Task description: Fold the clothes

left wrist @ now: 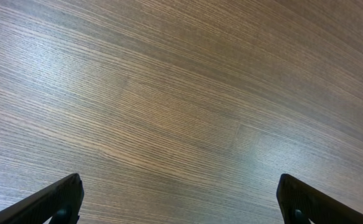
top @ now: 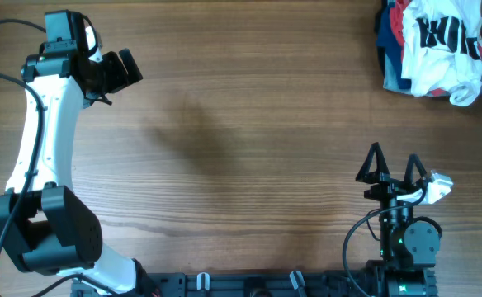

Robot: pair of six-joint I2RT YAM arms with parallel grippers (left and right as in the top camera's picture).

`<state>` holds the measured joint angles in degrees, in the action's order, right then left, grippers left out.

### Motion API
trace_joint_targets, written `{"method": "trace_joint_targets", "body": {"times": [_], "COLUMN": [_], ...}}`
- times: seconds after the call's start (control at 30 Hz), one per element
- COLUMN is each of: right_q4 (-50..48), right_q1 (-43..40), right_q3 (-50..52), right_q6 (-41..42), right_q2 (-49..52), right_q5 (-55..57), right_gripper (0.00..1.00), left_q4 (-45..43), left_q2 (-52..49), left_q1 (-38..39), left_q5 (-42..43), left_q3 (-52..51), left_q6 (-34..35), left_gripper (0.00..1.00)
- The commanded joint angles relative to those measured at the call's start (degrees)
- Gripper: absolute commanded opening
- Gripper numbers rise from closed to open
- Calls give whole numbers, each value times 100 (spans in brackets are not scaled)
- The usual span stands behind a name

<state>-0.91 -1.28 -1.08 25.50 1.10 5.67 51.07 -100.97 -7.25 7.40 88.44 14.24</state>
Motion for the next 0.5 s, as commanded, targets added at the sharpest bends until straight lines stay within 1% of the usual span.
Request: {"method": "trace_joint_targets", "body": {"times": [0.0,0.23,0.3,0.47], "right_q4": [-15,-15,-15,-15], "right_q1": [20,20,20,20], "right_q3": [76,76,76,76], "right_q6": [55,57,57,57], "right_q2": [-9,-9,-9,-9], "right_q5": [57,57,57,57], "right_gripper": [100,100,100,100], "left_q4": [-2,-269,-619,-1700], "left_q2": [-63,22,144,566], "left_q1": [-28,-28,79,533], "left_q5": [66,-173,-214,-487], "left_q3": [-26,-26,-26,-197], "left_q6": [-33,-59,-223,-903], "left_gripper": [100,100,100,100]}}
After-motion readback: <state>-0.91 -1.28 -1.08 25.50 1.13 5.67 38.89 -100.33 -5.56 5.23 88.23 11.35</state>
